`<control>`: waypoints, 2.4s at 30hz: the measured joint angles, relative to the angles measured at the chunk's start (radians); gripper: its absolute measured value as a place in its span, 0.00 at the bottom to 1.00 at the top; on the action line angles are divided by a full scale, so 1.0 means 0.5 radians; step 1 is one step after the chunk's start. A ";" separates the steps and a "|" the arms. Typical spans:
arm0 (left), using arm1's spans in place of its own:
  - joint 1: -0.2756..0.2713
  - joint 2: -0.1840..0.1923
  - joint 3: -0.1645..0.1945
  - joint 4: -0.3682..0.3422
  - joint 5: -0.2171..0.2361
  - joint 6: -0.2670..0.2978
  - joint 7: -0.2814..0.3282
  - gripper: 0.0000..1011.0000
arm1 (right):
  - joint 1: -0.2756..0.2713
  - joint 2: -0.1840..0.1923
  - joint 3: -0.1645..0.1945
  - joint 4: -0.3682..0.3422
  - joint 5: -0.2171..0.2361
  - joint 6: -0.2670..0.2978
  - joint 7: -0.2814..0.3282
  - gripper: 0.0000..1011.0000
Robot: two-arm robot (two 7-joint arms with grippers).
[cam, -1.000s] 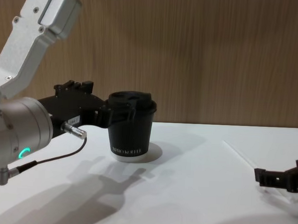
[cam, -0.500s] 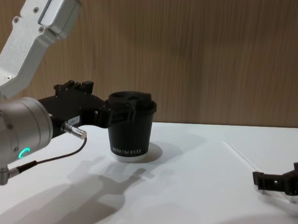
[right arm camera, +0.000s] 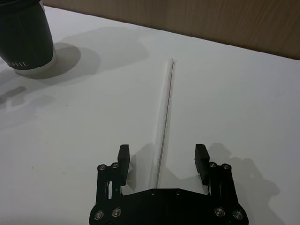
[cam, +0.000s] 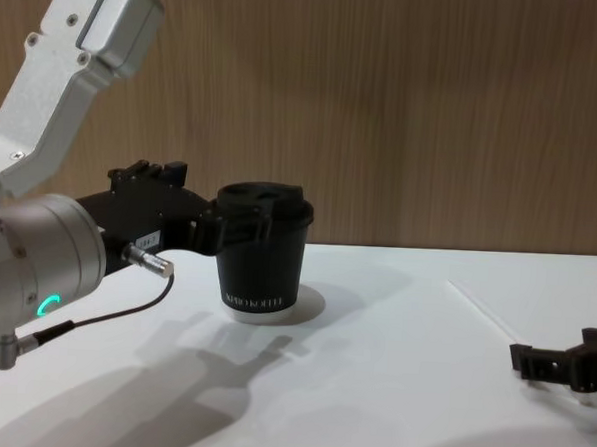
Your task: Pick up the straw with one hand, pass it to the other hand, and insert it into the cup.
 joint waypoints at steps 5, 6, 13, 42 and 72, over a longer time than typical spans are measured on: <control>0.000 0.000 0.000 0.000 0.000 0.000 0.000 0.99 | 0.000 0.000 0.003 0.005 0.006 -0.009 -0.001 0.73; 0.000 0.000 0.000 0.000 0.000 0.000 0.000 0.99 | 0.000 0.000 0.004 0.006 0.008 -0.010 -0.001 0.72; 0.000 0.000 0.000 0.000 0.000 0.000 0.000 0.99 | -0.008 0.007 0.009 0.009 0.019 -0.014 -0.002 0.50; 0.000 0.000 0.000 0.000 0.000 0.000 0.000 0.99 | -0.017 0.050 0.001 0.022 0.079 -0.046 0.017 0.00; 0.000 0.000 0.000 0.000 0.000 0.000 0.000 0.99 | 0.082 0.000 0.151 -0.138 0.563 -0.531 0.414 0.00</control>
